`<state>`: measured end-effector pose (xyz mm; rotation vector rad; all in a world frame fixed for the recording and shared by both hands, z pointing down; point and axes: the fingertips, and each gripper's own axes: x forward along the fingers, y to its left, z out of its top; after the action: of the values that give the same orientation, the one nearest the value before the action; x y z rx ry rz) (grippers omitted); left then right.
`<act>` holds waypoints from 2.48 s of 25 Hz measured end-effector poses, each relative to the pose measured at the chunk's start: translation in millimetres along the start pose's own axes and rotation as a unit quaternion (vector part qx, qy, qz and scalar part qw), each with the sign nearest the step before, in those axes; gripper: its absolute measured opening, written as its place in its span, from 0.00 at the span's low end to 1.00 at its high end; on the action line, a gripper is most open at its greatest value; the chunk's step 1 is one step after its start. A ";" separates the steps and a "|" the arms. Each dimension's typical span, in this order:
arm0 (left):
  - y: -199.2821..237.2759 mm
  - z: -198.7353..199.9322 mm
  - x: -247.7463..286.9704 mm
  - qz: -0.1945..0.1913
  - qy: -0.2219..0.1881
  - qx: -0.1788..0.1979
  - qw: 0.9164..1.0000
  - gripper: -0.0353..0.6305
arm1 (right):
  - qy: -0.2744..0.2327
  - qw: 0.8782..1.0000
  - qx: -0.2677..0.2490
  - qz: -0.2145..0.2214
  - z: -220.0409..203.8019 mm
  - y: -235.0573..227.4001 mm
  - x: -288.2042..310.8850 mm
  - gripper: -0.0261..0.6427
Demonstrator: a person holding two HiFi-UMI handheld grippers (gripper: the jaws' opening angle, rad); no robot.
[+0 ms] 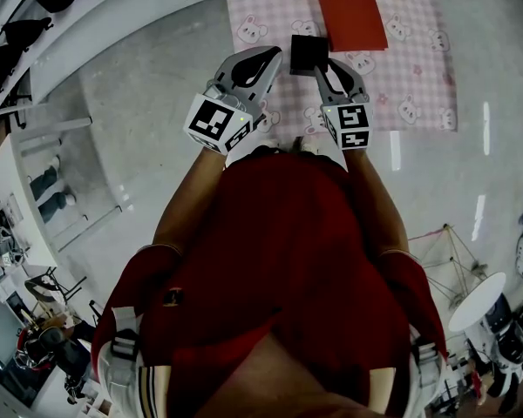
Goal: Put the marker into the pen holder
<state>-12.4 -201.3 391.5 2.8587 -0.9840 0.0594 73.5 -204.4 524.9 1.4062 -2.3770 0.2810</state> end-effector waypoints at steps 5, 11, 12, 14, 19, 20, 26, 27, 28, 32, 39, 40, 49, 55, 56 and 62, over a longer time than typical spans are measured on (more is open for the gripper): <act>-2.2 -1.2 -1.7 -0.004 -0.002 -0.001 1.000 0.06 | -0.022 1.000 0.004 -0.004 15.5 0.9 -9.6 0.19; -8.7 1.3 -4.8 -0.008 -0.005 -0.002 1.000 0.06 | -0.044 0.999 0.007 -0.007 35.0 4.0 -25.9 0.18; -9.4 2.3 -5.5 -0.009 -0.005 -0.002 1.000 0.06 | -0.048 0.999 0.007 -0.008 39.1 4.8 -28.8 0.18; -9.9 2.7 -5.7 -0.010 -0.006 -0.003 1.000 0.06 | -0.058 0.998 0.008 -0.008 47.3 5.6 -33.5 0.17; -12.4 0.3 -5.3 -0.011 -0.009 -0.003 1.000 0.06 | -0.087 0.996 0.011 -0.007 67.6 6.5 -46.9 0.14; -13.1 -0.2 -5.0 -0.011 -0.009 -0.003 1.000 0.06 | -0.093 0.996 0.011 -0.006 71.5 6.7 -49.6 0.14; -15.7 1.6 -8.1 -0.011 -0.015 -0.003 1.000 0.06 | -0.120 0.993 0.010 0.003 94.1 13.2 -65.0 0.09; -15.9 2.4 -9.0 -0.011 -0.016 -0.003 1.000 0.06 | -0.126 0.992 0.010 0.006 97.7 14.9 -67.5 0.08; -16.3 3.2 -9.7 -0.011 -0.018 -0.003 1.000 0.06 | -0.131 0.991 0.010 0.008 101.2 16.4 -70.0 0.08; -19.7 6.4 -12.3 -0.014 -0.021 0.002 1.000 0.06 | -0.147 0.989 0.018 0.014 112.4 20.4 -79.0 0.05; -28.0 11.6 -16.0 -0.023 -0.026 0.010 0.999 0.06 | -0.168 0.985 0.024 0.016 125.1 24.9 -94.6 0.04; -29.5 12.3 -16.4 -0.024 -0.027 0.012 0.999 0.06 | -0.170 0.985 0.024 0.015 126.3 25.5 -96.5 0.04; -37.9 20.0 -22.1 -0.031 -0.033 0.017 0.999 0.06 | -0.175 0.984 0.023 0.009 130.9 30.1 -110.0 0.04; -42.3 19.0 -22.4 -0.037 -0.030 0.020 0.999 0.06 | -0.175 0.984 0.022 0.005 129.6 30.5 -113.9 0.04; -43.9 18.9 -22.3 -0.038 -0.031 0.021 0.999 0.06 | -0.175 0.984 0.021 0.004 129.1 30.7 -115.1 0.04; -46.2 18.3 -19.4 -0.042 -0.030 0.022 0.998 0.06 | -0.173 0.985 0.019 0.003 127.0 30.1 -115.5 0.04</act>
<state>0.7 -155.5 367.4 2.9543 -0.8829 -0.0136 71.5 -141.4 362.5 1.5754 -2.6631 0.0882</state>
